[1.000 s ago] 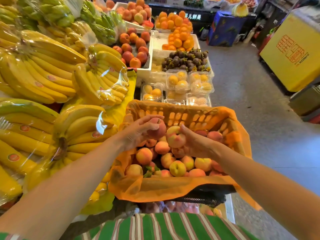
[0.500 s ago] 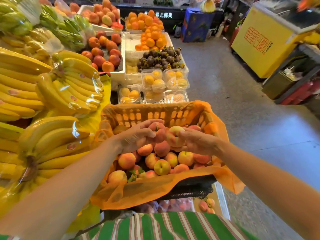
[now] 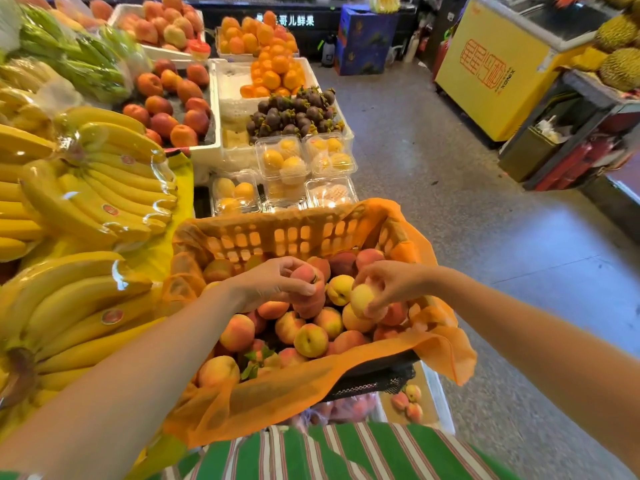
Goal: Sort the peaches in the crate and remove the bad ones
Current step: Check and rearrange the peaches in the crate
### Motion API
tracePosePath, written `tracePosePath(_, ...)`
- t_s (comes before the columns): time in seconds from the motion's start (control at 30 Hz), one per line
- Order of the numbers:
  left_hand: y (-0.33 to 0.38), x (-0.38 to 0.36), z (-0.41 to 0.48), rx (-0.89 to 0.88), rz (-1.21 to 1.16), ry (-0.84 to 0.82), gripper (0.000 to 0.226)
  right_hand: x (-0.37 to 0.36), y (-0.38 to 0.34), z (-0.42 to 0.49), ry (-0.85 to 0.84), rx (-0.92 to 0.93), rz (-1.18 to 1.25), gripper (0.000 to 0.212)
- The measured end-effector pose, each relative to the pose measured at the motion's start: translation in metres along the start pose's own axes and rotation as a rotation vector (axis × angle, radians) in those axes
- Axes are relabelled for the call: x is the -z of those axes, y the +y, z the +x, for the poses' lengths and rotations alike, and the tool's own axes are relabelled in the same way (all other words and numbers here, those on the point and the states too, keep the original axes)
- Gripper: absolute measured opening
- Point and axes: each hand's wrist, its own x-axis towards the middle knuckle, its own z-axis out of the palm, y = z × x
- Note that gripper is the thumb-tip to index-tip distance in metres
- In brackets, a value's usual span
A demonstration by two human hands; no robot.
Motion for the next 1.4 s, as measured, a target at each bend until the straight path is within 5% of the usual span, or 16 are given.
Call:
tracePosePath(0.13, -0.003, 0.0, 0.006, 0.045, 0.037, -0.041, 0.046, -0.012, -0.008, 0.008, -0.09, 0.07, -0.294, 0.06)
tracePosePath(0.47, -0.004, -0.003, 0.017, 0.06, 0.038, -0.064, 0.046, -0.023, -0.008, 0.016, -0.212, 0.055, -0.506, 0.065)
tracePosePath(0.57, -0.003, -0.006, 0.018, 0.065, 0.028, -0.064, 0.047, -0.018, -0.007, 0.014, -0.249, 0.021, -0.362, 0.062)
tracePosePath(0.77, -0.002, -0.014, 0.025, 0.089, -0.035, -0.092, 0.05, -0.011, -0.015, 0.013, 0.065, 0.128, 0.365, 0.062)
tracePosePath(0.97, -0.001, -0.013, 0.019, 0.036, -0.012, -0.146, 0.039, -0.013, -0.021, 0.021, 0.084, 0.192, 0.271, 0.051)
tracePosePath(1.1, -0.013, 0.013, 0.01, -0.165, 0.707, 0.093, 0.022, -0.024, -0.024, 0.036, -0.026, 0.184, -0.133, 0.054)
tracePosePath(1.3, -0.037, 0.055, -0.022, -0.435, 1.149, 0.566, 0.022, -0.04, -0.038, 0.057, -0.038, 0.234, -0.591, 0.049)
tracePosePath(1.4, -0.053, 0.07, -0.039, -0.391, 1.264, 0.756, 0.035, -0.037, -0.044, 0.065, -0.11, 0.189, -0.633, 0.055)
